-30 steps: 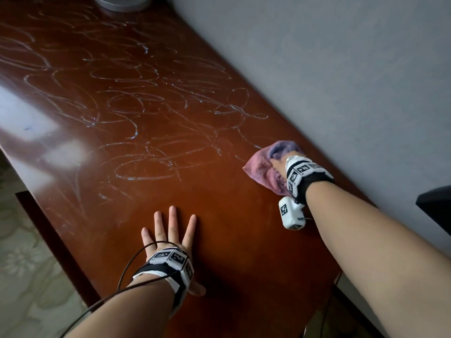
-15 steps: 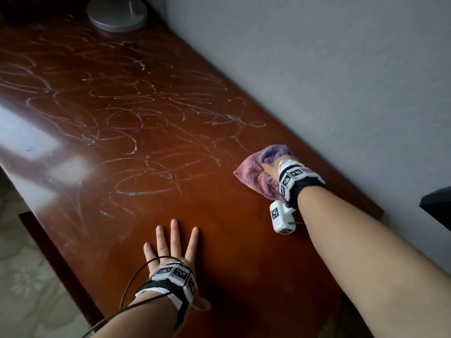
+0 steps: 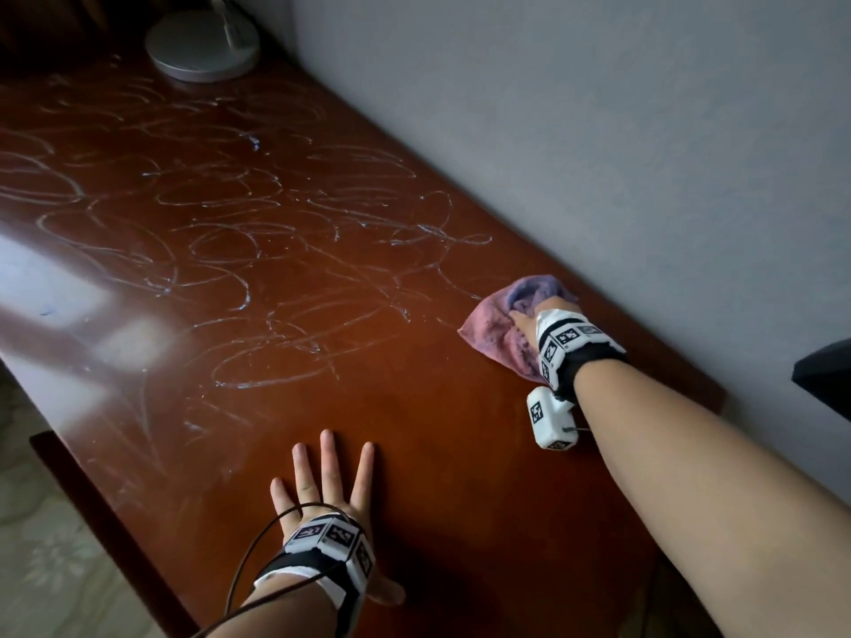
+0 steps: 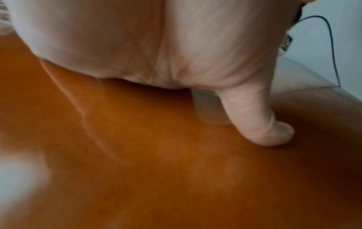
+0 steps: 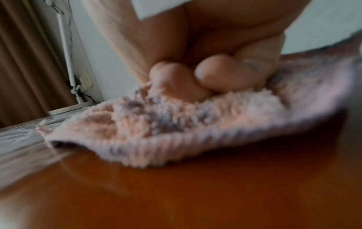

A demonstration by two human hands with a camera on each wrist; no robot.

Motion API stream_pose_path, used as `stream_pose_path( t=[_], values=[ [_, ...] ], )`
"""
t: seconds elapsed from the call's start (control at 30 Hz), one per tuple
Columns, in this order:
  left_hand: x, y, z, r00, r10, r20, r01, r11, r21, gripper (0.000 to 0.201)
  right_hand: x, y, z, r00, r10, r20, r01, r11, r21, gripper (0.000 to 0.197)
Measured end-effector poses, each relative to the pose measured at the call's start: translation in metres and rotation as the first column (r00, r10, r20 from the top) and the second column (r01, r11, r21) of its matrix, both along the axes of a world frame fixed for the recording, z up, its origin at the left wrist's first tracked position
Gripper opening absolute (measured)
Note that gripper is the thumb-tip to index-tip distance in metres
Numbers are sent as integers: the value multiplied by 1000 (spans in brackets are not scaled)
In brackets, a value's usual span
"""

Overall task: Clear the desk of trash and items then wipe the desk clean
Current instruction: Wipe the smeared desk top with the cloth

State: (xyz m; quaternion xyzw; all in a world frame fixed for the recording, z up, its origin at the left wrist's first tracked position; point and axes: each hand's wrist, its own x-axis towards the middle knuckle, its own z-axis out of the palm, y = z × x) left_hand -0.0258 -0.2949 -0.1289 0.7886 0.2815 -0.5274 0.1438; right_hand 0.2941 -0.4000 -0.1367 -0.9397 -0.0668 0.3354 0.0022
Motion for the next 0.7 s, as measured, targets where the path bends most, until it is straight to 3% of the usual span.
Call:
stream_pose_path(
  t=[0.13, 0.23, 0.33, 0.47, 0.57, 0.63, 0.7],
  values=[
    [1, -1, 1, 1000, -8, -9, 8, 1000, 22, 154, -6, -42, -1, 993, -107, 53, 110, 993, -44, 70],
    [2, 0, -1, 1000, -16, -15, 16, 999, 31, 154, 8, -84, -3, 950, -277, 146, 257, 956, 142, 62],
    [1, 0, -1, 1000, -15, -13, 15, 999, 36, 155, 21, -80, -7, 925, -352, 143, 310, 917, 249, 56],
    [-1, -3, 0, 999, -33, 5, 33, 998, 56, 156, 8, -48, -6, 959, -230, 167, 182, 948, 261, 52],
    [-1, -2, 2, 999, -38, 18, 37, 998, 53, 155, -8, -46, -10, 992, -94, 85, 81, 986, 146, 50],
    [-1, -2, 2, 999, -40, 30, 38, 998, 52, 155, -6, -58, -3, 993, -87, 82, 83, 995, 50, 41],
    [-1, -1, 0, 999, -32, 40, 30, 999, 45, 155, 12, -75, -1, 975, -171, 141, 151, 978, 142, 39]
  ],
)
